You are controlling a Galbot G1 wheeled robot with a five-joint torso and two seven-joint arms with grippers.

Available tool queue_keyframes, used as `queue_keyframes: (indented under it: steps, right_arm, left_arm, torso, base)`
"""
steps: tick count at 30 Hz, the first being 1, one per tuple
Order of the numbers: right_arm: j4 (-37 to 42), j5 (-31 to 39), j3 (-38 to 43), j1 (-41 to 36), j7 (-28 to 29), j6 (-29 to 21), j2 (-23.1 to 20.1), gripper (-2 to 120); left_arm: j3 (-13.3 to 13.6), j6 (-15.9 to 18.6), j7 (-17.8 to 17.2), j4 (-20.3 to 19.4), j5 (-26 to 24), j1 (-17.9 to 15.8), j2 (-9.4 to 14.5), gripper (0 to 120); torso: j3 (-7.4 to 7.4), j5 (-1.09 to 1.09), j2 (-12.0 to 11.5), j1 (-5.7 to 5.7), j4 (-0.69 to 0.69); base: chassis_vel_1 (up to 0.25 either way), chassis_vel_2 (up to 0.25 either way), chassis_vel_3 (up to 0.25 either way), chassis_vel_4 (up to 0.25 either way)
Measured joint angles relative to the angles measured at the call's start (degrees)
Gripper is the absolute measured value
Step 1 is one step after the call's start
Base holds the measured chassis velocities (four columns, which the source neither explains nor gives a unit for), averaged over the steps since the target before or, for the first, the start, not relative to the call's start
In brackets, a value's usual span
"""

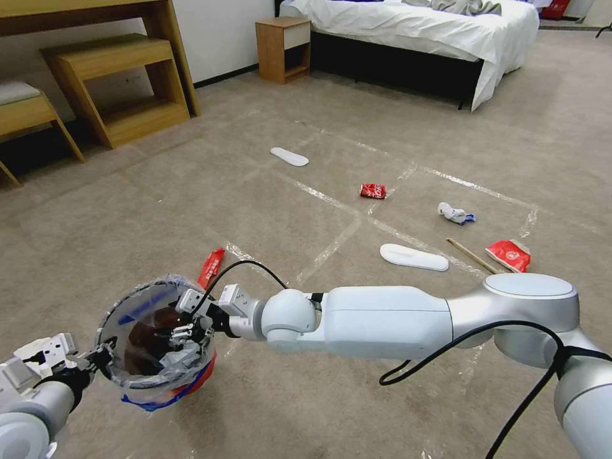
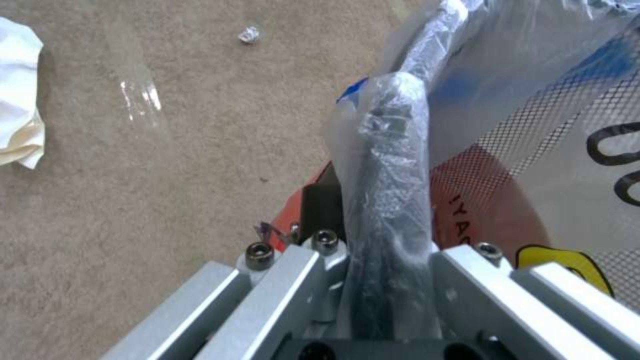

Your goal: Pick up the trash bin and place the garbage on the floor into it.

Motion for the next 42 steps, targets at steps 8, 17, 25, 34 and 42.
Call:
queue_keyframes:
  steps: [8, 17, 25, 34, 42]
  right_arm:
    - [-0.23, -0.04, 0.36, -0.88, 0.37, 0.49, 0.20, 100]
    - [2.26, 1.96, 5.12, -2.54, 1.45, 4.09, 0.02, 100]
    - [4.83, 3.98, 15.30, -5.55, 1.40, 11.35, 0.55, 100]
    - [9.61, 6.34, 28.61, -7.78, 0.34, 17.21, -1.68, 100]
    - [12.78, 5.87, 46.44, -13.07, 0.79, 16.42, -12.58, 100]
  left_arm:
    - [0.16, -0.10, 0.06, 0.38, 0.33, -0.04, -0.37, 1]
    - [0.55, -0.20, 0.21, 1.19, 0.88, -0.38, -0.67, 1]
    - [0.55, -0.28, 0.30, 1.38, 1.18, -0.58, -0.64, 1]
    - [0.07, -0.40, 0.73, 1.31, 1.70, -0.41, -0.76, 1]
    - [-0.77, -0.88, 1.19, 1.25, 2.09, -0.67, -0.88, 1]
  torso:
    - [0.00, 0.00, 0.00, 0.00, 0.00]
    - [0.00, 0.00, 0.00, 0.00, 0.00]
    - [0.00, 0.00, 0.00, 0.00, 0.01]
    - [0.00, 0.00, 0.00, 0.00, 0.01]
    - [0.00, 0.03, 0.00, 0.00, -0.03]
  base:
    - [0.000, 0.000, 0.000, 0.000]
    - [0.000, 0.000, 0.000, 0.000]
    - [0.000, 0.000, 0.000, 0.000]
    - [0.000, 0.000, 0.000, 0.000]
    - [0.000, 0.000, 0.000, 0.000]
